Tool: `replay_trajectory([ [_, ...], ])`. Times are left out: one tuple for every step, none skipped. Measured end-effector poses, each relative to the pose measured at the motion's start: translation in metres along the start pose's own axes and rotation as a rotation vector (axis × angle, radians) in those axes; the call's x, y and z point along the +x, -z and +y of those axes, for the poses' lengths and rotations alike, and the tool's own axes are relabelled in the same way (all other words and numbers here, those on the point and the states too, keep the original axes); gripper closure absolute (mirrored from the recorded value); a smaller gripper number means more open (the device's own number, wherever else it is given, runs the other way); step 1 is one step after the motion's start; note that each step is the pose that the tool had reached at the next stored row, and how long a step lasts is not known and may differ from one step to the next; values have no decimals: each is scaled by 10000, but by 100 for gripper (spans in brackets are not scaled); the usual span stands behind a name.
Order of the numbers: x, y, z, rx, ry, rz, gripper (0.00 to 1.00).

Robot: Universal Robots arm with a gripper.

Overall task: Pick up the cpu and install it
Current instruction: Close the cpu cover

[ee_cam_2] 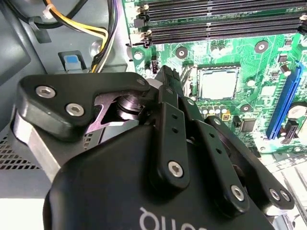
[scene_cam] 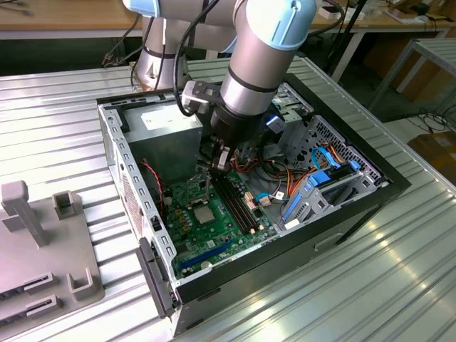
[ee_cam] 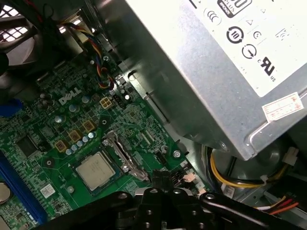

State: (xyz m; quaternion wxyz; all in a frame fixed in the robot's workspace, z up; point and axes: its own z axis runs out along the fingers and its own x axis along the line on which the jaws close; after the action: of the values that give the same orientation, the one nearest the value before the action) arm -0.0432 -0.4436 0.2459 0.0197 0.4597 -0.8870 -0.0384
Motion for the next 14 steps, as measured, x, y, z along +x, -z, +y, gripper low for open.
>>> replay_trajectory([
  [0, 8, 1, -1, 53, 4, 89],
  [0, 11, 1, -2, 85, 4, 89],
  [0, 13, 1, -4, 126, 3, 89],
  [0, 15, 2, -5, 166, 5, 89],
  [0, 18, 2, -7, 213, 8, 89],
  [1, 19, 2, -8, 330, 16, 89],
  [2, 20, 3, -9, 487, 30, 89],
  [3, 20, 4, -11, 571, 36, 89],
  [3, 20, 5, -13, 649, 38, 89],
  [3, 20, 5, -21, 700, 31, 89],
  [3, 21, 6, -27, 717, 22, 89],
  [4, 26, 6, -33, 734, 15, 89],
  [4, 31, 7, -37, 743, 10, 89],
  [4, 35, 7, -40, 754, 6, 89],
])
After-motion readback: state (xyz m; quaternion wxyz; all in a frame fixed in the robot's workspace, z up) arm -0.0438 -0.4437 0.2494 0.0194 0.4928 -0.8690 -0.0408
